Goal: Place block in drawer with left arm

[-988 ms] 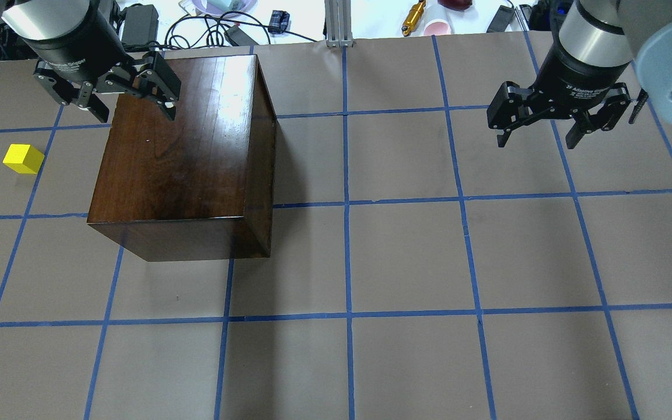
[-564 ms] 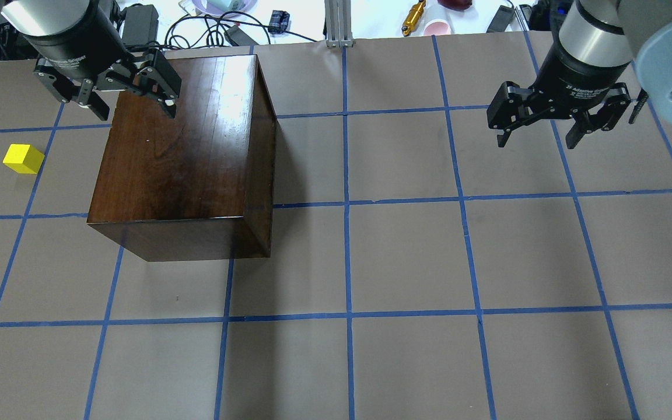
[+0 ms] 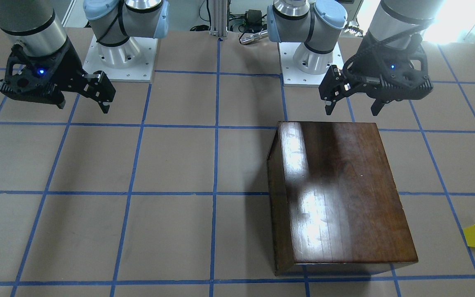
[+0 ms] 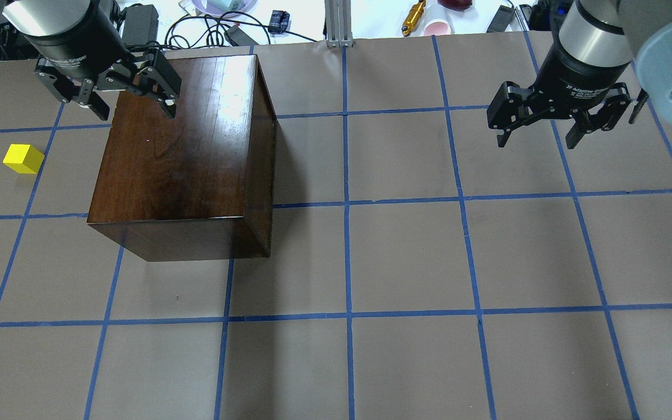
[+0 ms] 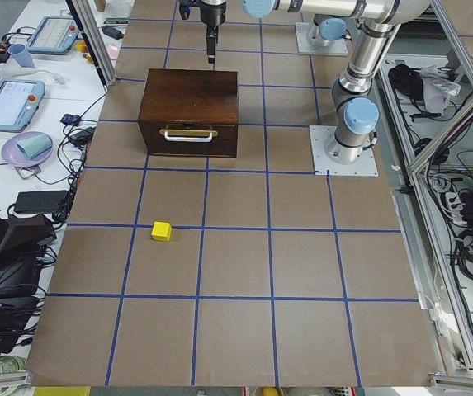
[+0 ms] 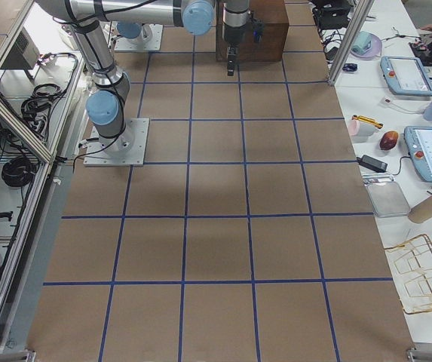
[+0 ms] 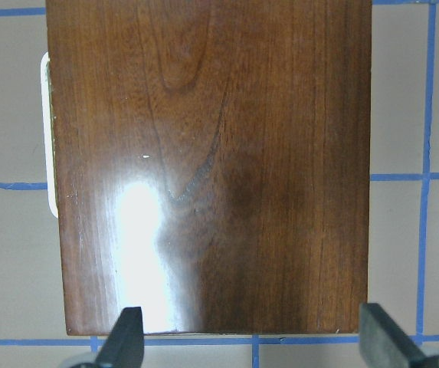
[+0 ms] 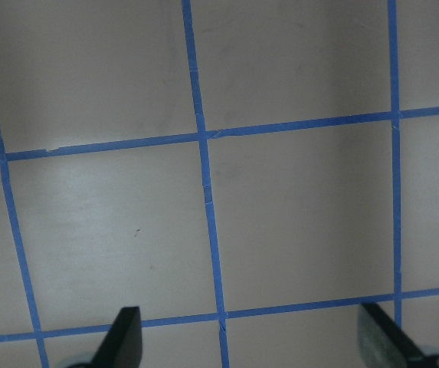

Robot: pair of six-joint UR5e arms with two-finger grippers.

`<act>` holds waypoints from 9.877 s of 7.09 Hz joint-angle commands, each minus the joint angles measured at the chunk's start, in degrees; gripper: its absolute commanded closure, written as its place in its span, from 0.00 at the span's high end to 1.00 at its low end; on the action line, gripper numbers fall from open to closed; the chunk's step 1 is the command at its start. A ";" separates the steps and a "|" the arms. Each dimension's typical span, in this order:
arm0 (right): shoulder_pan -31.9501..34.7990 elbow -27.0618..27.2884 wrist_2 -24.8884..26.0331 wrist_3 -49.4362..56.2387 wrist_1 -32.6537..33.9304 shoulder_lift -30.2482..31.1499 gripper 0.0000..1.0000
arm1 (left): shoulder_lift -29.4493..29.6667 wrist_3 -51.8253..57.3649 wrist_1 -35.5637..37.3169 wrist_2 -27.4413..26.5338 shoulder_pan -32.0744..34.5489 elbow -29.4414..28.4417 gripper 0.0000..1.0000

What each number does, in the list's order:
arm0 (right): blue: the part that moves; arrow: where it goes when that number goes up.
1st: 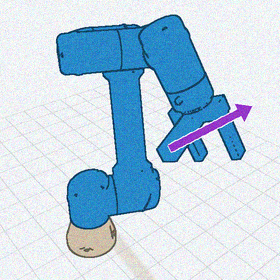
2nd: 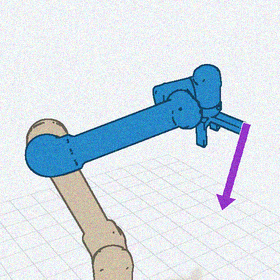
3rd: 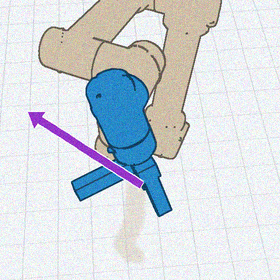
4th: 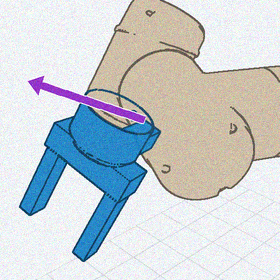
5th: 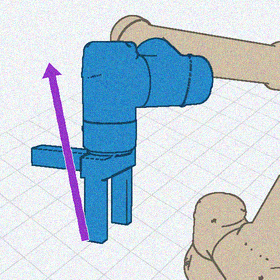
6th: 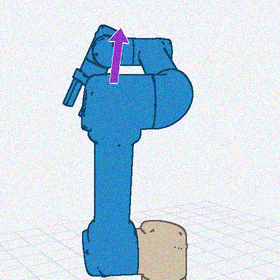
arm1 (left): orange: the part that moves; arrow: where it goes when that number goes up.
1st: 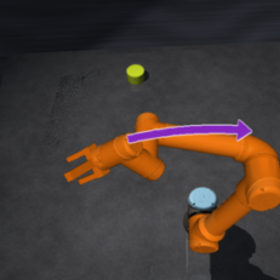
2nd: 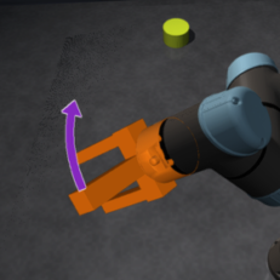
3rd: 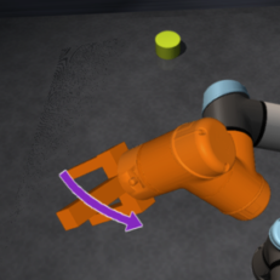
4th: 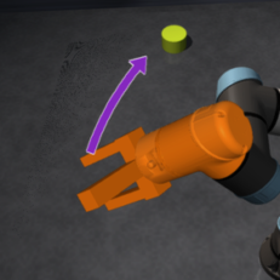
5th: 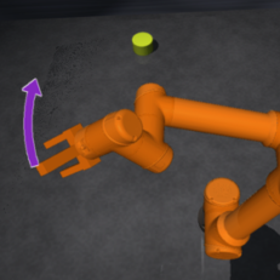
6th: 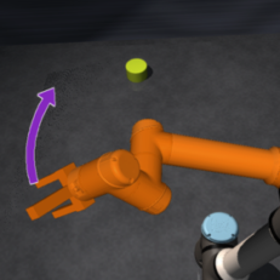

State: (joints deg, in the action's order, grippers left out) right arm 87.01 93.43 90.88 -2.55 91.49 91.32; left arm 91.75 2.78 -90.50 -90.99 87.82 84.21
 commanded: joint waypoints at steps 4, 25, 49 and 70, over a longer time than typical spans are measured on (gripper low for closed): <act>0.00 0.00 0.00 0.00 0.00 0.00 1.00 | 0.45 0.03 0.85 0.37 -0.28 -0.09 1.00; 0.00 0.00 0.00 0.00 0.00 0.00 1.00 | 25.06 29.65 4.37 16.28 -25.94 -1.50 1.00; 0.00 0.00 0.00 0.00 0.00 0.00 1.00 | 27.08 32.46 4.90 12.94 -31.39 -5.28 0.80; 0.00 0.00 0.00 0.00 0.00 0.00 1.00 | 28.84 33.16 8.14 7.75 -32.45 -7.39 0.80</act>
State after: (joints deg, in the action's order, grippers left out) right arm 87.01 93.43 90.88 -2.55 91.49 91.32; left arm 120.50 35.81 -82.80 -82.99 55.67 76.82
